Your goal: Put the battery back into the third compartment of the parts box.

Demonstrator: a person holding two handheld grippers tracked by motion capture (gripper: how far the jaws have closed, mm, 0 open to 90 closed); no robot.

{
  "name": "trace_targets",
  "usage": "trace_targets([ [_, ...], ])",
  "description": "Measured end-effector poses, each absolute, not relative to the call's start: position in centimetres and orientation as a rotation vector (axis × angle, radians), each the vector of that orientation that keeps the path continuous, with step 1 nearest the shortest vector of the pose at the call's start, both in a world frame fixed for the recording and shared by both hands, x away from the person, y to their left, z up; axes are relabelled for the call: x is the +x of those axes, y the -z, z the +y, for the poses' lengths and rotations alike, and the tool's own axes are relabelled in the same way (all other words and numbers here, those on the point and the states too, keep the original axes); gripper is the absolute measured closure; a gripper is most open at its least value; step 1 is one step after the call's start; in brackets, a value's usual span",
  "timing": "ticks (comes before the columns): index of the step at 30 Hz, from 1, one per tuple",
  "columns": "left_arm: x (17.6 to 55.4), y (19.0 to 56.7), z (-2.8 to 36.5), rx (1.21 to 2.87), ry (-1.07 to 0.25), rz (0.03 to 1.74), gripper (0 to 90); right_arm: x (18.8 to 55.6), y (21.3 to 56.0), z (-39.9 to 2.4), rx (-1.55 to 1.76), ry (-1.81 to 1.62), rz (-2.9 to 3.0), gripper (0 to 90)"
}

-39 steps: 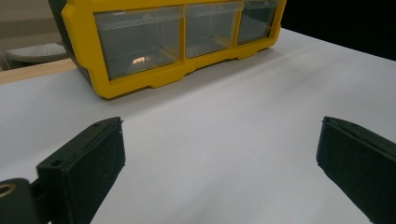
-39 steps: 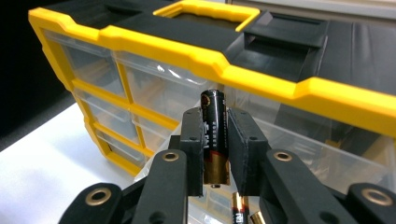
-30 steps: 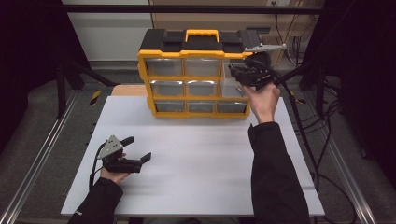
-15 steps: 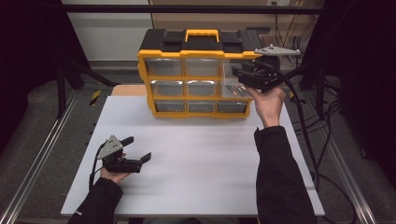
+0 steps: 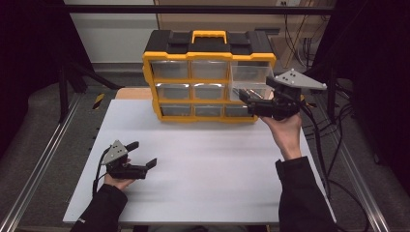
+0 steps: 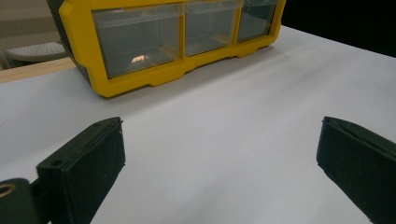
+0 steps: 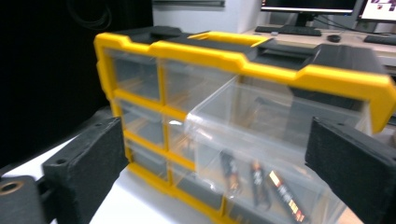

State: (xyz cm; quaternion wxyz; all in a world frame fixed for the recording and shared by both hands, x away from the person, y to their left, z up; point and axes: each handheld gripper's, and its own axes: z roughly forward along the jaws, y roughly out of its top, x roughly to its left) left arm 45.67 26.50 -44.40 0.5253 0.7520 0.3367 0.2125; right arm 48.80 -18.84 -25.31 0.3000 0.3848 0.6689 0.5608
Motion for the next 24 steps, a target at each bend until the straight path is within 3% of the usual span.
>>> trace_targets([
  [9,45.7,44.5,26.4,1.804,-0.508,0.807,0.7,46.4,29.8,-19.1,1.005,-1.526,1.809,1.3],
  [24,45.7,44.5,26.3,1.811,-0.507,0.805,0.7,45.5,39.1,-20.7,1.067,-1.517,1.878,0.9],
])
